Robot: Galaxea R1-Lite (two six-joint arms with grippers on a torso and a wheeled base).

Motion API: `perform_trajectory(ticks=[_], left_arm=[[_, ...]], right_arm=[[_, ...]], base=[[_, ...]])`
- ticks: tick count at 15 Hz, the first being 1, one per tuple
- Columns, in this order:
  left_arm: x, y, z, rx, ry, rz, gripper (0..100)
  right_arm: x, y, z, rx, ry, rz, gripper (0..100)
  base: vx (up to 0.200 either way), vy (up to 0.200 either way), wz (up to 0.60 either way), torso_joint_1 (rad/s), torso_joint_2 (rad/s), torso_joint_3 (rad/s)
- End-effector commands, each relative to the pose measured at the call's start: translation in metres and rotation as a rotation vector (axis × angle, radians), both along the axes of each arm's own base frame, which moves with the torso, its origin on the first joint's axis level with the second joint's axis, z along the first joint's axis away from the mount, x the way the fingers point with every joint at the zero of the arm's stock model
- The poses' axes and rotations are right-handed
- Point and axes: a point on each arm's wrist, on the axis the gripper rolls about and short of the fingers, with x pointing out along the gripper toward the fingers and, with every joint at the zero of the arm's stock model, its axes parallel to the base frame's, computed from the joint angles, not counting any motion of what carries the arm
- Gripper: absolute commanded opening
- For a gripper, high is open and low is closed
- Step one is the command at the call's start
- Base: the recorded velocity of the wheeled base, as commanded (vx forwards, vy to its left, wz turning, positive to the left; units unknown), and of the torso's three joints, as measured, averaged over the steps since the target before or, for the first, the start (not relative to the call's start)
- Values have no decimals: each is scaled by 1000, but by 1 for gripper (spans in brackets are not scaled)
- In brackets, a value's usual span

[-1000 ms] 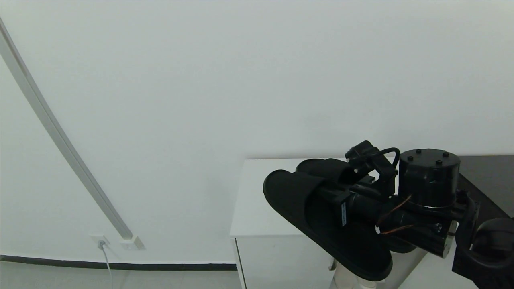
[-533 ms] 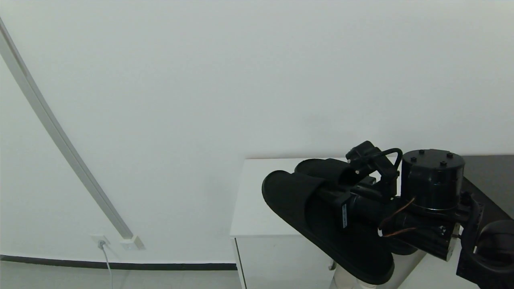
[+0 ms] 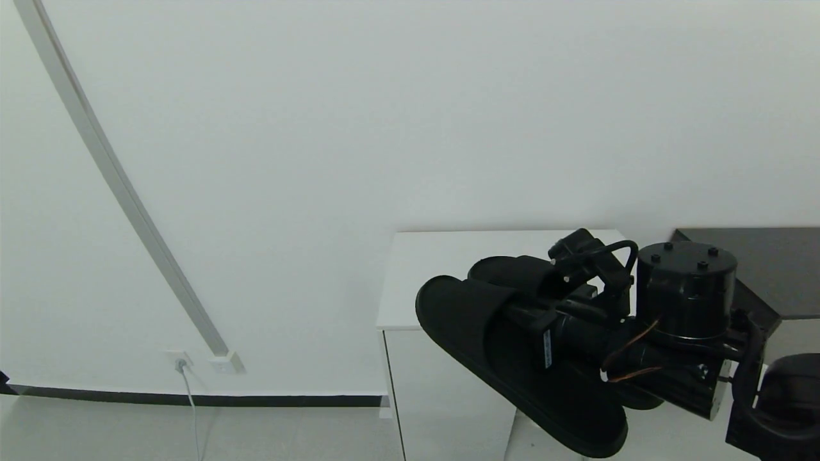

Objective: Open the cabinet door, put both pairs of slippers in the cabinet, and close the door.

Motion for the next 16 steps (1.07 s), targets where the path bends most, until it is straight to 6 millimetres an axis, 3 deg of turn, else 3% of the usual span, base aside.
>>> perform_trajectory(ticks=[1, 16], left_arm=[[0, 0, 0, 0, 1, 0, 0], [0, 0, 0, -2, 1, 0, 0]], right_arm=[[-1, 0, -2, -5, 6, 3, 0], [-7, 5, -10, -26, 25, 26, 0]], base=[[0, 0, 0, 0, 0, 0], [0, 0, 0, 0, 0, 0]])
